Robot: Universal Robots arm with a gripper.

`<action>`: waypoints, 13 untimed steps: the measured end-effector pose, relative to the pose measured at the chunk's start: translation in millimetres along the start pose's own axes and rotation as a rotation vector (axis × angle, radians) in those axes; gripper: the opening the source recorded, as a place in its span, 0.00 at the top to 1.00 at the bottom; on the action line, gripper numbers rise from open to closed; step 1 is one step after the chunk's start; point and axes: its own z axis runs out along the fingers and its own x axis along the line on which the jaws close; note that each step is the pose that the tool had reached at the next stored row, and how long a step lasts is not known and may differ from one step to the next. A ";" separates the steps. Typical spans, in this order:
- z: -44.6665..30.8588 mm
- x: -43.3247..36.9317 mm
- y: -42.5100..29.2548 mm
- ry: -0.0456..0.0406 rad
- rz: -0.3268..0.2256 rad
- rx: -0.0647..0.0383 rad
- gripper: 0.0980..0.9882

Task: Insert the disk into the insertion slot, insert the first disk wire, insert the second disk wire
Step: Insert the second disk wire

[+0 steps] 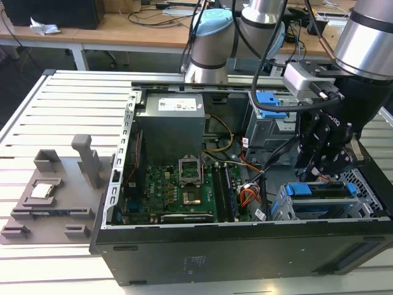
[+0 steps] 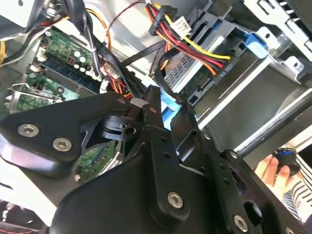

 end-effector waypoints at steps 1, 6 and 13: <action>0.4 0.1 -0.7 0.0085 -0.001 -0.001 0.70; 2.9 0.0 -7.8 0.0370 -0.007 -0.003 0.70; 2.9 0.2 -10.4 0.0371 -0.007 -0.003 0.72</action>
